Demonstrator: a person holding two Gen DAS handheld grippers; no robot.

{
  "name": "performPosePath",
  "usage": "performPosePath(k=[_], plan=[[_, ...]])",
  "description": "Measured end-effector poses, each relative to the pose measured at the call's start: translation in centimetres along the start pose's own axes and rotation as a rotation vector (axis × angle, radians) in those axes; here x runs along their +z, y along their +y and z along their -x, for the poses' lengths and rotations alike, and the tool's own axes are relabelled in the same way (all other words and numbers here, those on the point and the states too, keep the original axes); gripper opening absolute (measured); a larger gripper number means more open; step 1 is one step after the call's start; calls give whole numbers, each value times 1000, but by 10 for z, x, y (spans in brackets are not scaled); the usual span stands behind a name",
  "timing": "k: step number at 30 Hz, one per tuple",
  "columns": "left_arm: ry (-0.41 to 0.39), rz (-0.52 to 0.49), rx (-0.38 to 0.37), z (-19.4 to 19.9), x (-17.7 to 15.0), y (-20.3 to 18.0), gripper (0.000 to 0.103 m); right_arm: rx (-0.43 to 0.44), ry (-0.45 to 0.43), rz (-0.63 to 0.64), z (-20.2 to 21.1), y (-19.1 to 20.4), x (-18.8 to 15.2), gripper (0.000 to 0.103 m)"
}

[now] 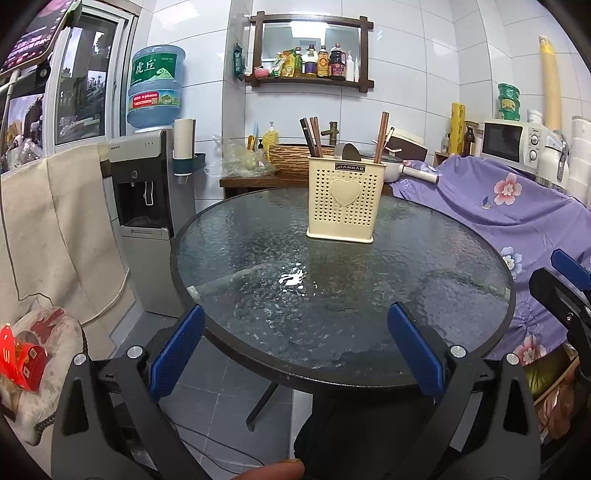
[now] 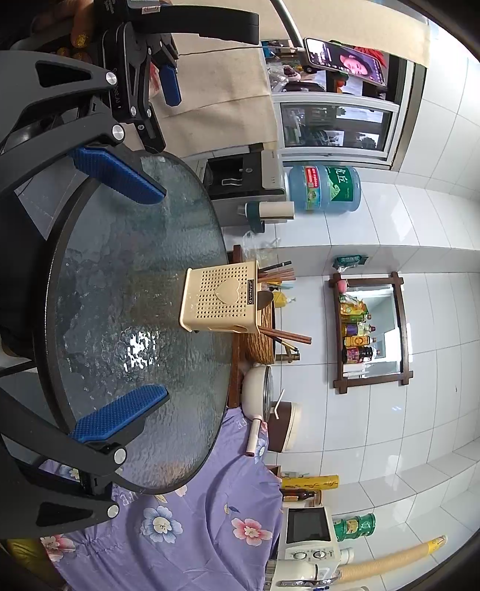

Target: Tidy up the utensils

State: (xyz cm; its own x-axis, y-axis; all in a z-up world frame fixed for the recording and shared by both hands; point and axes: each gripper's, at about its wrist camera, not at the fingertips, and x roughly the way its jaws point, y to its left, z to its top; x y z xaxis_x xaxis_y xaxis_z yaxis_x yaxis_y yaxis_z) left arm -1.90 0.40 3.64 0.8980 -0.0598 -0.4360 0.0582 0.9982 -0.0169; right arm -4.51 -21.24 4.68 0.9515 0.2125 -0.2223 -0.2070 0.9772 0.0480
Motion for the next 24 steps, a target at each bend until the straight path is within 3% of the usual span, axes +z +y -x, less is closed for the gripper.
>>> performPosePath(k=[24], plan=[[3, -1, -1, 0, 0, 3, 97, -12, 48, -6, -9, -4, -2, 97]])
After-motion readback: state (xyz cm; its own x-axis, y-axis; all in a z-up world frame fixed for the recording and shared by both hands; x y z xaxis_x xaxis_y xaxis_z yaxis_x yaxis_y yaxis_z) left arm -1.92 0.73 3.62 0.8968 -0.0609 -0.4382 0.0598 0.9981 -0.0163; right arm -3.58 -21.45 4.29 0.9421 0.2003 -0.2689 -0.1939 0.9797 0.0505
